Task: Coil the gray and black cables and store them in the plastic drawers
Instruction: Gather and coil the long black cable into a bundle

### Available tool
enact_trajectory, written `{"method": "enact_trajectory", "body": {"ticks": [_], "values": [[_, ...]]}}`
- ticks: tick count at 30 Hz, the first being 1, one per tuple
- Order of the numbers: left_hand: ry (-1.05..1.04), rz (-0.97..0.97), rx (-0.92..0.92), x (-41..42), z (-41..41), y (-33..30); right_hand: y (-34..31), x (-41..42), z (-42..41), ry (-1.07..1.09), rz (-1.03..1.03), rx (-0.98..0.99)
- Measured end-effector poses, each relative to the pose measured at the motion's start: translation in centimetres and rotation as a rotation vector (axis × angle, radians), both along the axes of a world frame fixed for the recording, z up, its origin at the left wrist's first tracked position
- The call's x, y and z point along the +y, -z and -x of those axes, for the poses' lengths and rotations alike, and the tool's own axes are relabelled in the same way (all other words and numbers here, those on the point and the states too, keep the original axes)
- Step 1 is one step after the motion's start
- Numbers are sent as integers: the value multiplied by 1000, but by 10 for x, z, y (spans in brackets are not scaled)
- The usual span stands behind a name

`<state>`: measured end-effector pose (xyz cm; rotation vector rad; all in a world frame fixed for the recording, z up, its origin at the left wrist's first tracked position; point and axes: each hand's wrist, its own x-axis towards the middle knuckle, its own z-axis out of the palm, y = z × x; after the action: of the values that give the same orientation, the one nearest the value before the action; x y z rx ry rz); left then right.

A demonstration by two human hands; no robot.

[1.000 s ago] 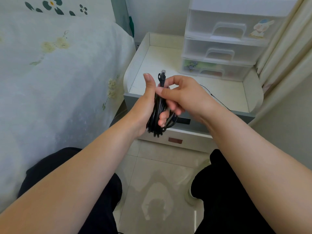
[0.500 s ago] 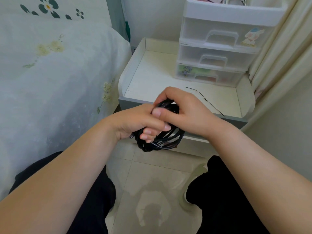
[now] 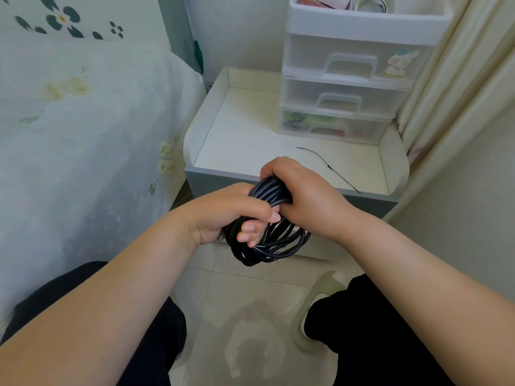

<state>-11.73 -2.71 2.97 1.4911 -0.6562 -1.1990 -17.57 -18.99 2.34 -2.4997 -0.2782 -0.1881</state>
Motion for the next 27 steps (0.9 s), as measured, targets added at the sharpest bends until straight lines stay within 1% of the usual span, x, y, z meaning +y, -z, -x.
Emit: {"method": "enact_trajectory", "body": {"ticks": [3, 6, 11, 13, 14, 16, 19, 24, 27], "values": [[-72, -11, -96, -10, 0, -1, -1, -8, -7, 65, 65, -5], [-147, -51, -189, -14, -4, -4, -4, -10, -10, 97, 82, -3], [-233, -164, -529, -11, -9, -9, -5, -15, -15, 201, 4, -36], [-274, -194, -619, -12, -7, -5, -3, -18, -16, 245, -10, -39], [-309, -194, -634, -14, -5, -3, -2, -18, -16, 255, -3, -39], [-396, -163, -589, -19, 0, 1, 0, -15, -17, 272, 9, -40], [-464, -95, -486, -23, 6, 3, -1, -12, -20, 290, 14, -39], [-495, -109, -388, -25, 5, 10, 0, -17, -22, 258, -25, 61], [-504, -108, -376, -26, -2, 13, -2, -19, -25, 217, -110, 106]]}}
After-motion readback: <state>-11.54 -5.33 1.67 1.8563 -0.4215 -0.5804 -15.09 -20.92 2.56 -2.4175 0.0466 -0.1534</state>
